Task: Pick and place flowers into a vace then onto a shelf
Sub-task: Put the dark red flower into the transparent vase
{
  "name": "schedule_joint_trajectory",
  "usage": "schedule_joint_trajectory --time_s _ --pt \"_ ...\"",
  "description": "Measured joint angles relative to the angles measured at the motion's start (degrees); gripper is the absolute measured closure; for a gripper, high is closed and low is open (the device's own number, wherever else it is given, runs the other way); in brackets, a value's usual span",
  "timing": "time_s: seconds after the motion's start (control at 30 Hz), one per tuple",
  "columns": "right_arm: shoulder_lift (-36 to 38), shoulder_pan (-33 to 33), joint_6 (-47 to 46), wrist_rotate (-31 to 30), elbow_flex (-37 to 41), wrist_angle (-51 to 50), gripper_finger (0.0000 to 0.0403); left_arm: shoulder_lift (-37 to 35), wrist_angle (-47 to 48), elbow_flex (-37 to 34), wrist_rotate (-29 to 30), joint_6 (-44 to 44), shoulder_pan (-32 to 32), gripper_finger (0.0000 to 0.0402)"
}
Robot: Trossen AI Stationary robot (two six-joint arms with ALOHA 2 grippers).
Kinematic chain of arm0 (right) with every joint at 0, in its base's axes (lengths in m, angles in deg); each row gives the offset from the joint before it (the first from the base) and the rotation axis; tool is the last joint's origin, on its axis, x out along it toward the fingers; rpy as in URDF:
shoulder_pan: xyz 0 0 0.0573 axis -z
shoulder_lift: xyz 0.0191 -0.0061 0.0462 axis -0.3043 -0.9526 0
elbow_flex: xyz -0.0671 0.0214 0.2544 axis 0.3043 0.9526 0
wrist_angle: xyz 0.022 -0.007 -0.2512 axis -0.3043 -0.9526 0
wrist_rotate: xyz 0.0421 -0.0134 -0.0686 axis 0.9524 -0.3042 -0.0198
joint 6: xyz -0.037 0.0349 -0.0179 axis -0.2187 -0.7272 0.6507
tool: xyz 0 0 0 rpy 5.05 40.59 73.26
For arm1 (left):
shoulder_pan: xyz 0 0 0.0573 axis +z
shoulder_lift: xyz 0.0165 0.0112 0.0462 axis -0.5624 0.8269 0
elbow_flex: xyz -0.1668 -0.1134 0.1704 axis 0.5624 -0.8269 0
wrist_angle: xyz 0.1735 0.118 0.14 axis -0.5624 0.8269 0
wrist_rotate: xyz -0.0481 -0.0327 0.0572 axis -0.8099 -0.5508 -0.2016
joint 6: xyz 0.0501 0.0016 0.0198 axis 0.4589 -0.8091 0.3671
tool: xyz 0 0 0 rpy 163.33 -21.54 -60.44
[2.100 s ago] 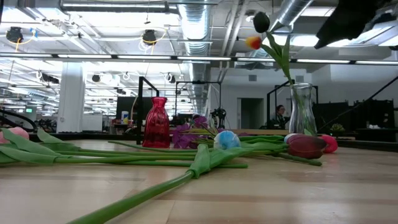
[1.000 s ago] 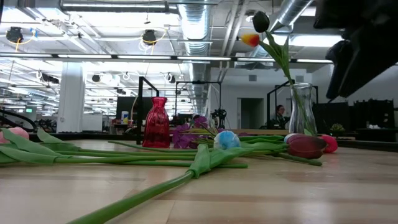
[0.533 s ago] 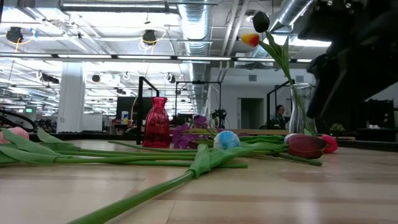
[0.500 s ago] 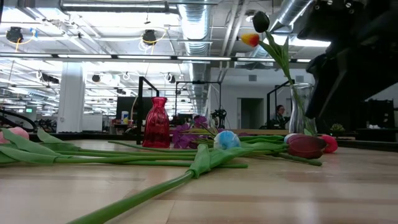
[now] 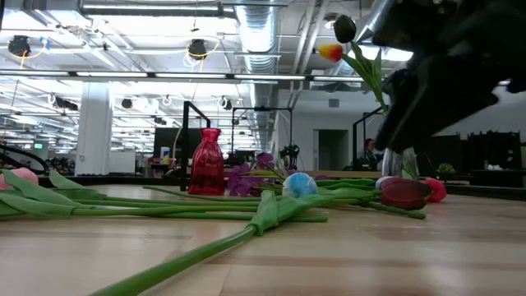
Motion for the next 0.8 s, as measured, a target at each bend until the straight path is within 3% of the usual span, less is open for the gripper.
schedule_joint_trajectory --time_s 0.4,0.8 --pt "-7.89 1.48 2.40 0.35 -1.36 1.28 0.0159 0.00 -0.02 0.00 0.00 -0.06 -0.02 0.0171" --pt "-9.61 3.99 3.84 1.71 -2.25 0.37 0.0178 0.00 0.39 0.02 -0.01 -0.46 -0.02 0.0171"
